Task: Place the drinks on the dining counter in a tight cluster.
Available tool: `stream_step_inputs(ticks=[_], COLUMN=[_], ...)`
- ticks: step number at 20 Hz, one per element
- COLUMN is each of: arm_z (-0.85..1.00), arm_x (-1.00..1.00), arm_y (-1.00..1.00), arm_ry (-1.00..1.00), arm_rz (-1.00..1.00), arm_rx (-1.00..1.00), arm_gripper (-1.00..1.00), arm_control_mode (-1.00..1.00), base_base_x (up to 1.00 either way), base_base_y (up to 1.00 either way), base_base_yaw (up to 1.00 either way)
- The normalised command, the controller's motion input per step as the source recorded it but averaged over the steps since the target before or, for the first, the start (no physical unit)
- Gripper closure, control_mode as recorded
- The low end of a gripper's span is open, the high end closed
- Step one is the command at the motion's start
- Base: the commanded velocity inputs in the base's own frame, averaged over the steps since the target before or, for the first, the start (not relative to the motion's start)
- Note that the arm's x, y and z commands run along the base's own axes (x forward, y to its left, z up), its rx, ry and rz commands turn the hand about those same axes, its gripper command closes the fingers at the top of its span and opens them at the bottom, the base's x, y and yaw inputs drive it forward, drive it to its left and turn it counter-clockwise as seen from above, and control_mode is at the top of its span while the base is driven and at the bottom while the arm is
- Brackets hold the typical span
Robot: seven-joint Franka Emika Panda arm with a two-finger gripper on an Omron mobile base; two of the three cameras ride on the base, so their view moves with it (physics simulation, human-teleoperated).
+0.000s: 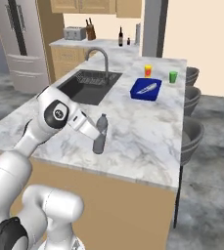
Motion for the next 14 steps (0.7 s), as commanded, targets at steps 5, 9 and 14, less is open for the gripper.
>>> stream_step_inputs(ticks=[5,9,14], arm_z=[0.0,0.0,0.0], arm_x=[0.0,0.0,0.0], arm_y=[0.0,0.0,0.0], arm_ry=[0.0,0.0,0.0], arm_rz=[0.0,0.0,0.0], arm_rx=[0.0,0.0,0.0], arm_gripper=[1.0,1.0,1.0], arm_control_mode=[1.0,1.0,1.0], base_base_x=[0.93,0.93,0.16], base_base_y=[-0.23,-0.07,0.0], base_base_yaw=[0.06,0.01,0.02])
